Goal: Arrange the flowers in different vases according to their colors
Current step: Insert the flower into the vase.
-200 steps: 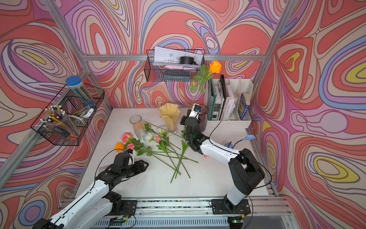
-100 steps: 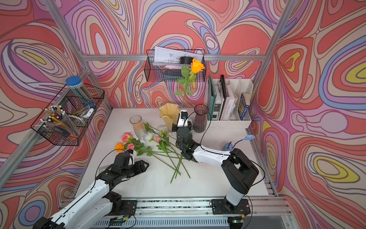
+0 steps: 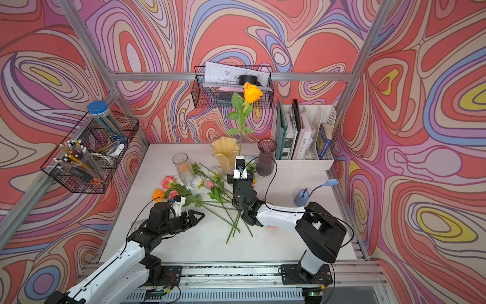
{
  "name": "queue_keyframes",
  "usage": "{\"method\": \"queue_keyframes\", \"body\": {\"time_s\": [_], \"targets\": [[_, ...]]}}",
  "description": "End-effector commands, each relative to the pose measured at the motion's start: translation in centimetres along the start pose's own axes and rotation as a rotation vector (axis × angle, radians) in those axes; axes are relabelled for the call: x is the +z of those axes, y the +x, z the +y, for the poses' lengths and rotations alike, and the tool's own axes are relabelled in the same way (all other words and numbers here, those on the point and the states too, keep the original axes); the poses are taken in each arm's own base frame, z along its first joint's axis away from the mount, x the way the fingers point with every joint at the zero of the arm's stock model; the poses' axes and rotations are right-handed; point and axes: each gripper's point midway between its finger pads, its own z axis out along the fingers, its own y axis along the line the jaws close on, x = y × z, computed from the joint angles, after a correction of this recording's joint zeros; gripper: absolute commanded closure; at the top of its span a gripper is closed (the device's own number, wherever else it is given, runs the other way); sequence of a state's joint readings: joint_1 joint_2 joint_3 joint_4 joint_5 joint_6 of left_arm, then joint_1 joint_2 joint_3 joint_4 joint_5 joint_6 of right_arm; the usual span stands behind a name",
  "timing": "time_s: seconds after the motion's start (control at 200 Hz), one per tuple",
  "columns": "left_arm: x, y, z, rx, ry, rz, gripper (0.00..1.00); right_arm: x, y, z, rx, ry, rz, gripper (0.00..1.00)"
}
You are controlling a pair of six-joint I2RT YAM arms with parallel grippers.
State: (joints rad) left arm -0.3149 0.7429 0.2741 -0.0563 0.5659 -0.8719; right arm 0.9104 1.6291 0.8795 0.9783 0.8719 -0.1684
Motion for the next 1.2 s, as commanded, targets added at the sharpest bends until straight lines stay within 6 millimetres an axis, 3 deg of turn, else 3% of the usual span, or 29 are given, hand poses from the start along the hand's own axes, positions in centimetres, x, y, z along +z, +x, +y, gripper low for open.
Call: {"method": "queue_keyframes", "body": {"time_s": [0.0,0.225,0.345,0.381,0.411,0.566,0.711,1.102,1.117,1.192], "targets": [[-1.8,-1.3,-6.6,0.035,0.234,-0.022,0.33,-0.6,-0.8,-0.5,-0.015,0.029,-0.036,1.00],[-2.9,-2.7,-11.3,0.101,0.260,-0.079,0.34,-1.3,-0.5,0.8,-0.017,-0.008,-0.025,1.00],[-1.6,-2.8,-12.7,0.132,0.260,-0.068,0.36,-1.6,-0.3,1.3,-0.017,-0.023,-0.018,1.00],[-0.7,-2.3,-12.1,0.140,0.223,-0.052,0.36,-1.8,-0.3,1.4,-0.013,-0.026,-0.016,1.00],[-0.6,-2.7,-13.2,0.164,0.218,-0.055,0.35,-1.8,-0.3,1.5,-0.013,-0.029,-0.014,1.00],[2.2,-2.0,-11.7,0.161,0.120,-0.008,0.34,-2.3,-0.6,1.8,-0.007,-0.038,-0.014,1.00],[2.9,-2.2,-10.4,0.155,0.066,-0.014,0.34,-2.5,-1.4,1.5,0.010,-0.038,-0.025,1.00],[2.8,-0.7,-7.1,0.201,-0.026,0.014,0.32,-3.2,-8.0,-0.5,0.019,-0.034,-0.118,1.00],[3.0,0.1,-5.7,0.194,-0.050,0.033,0.32,-3.3,-8.3,-0.6,0.024,-0.031,-0.126,1.00],[2.9,0.6,-4.7,0.194,-0.070,0.038,0.32,-3.5,-9.7,-1.7,0.023,0.001,-0.165,1.00]]}}
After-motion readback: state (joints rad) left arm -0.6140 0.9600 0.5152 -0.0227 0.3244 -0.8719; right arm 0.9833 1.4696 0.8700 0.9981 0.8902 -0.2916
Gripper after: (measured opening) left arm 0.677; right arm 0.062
